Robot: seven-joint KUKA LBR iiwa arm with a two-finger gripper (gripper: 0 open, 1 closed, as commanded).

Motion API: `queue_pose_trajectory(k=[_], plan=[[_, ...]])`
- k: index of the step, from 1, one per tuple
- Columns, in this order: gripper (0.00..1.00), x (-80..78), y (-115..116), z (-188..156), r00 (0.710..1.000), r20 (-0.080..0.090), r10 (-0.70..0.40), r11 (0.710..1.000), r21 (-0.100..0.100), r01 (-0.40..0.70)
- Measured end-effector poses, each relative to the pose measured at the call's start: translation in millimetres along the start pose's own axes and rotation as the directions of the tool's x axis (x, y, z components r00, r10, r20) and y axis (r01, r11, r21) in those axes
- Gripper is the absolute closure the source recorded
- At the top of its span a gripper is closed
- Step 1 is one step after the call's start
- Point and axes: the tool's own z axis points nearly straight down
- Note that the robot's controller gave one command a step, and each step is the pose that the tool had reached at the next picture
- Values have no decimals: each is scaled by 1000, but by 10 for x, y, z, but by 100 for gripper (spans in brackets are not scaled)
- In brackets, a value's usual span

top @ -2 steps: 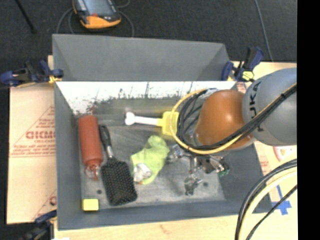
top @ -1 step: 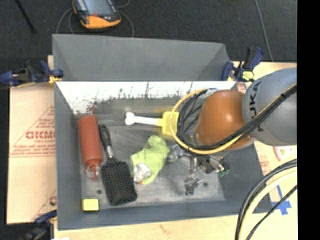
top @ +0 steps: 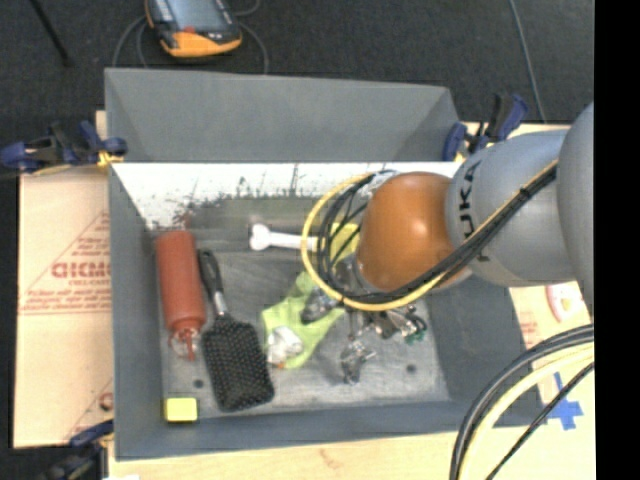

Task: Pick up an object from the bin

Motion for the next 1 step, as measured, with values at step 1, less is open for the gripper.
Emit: queue_pose_trajectory(k=[1], plan=[[100,-43,205,34,988,-1,-156,988,-3,156]])
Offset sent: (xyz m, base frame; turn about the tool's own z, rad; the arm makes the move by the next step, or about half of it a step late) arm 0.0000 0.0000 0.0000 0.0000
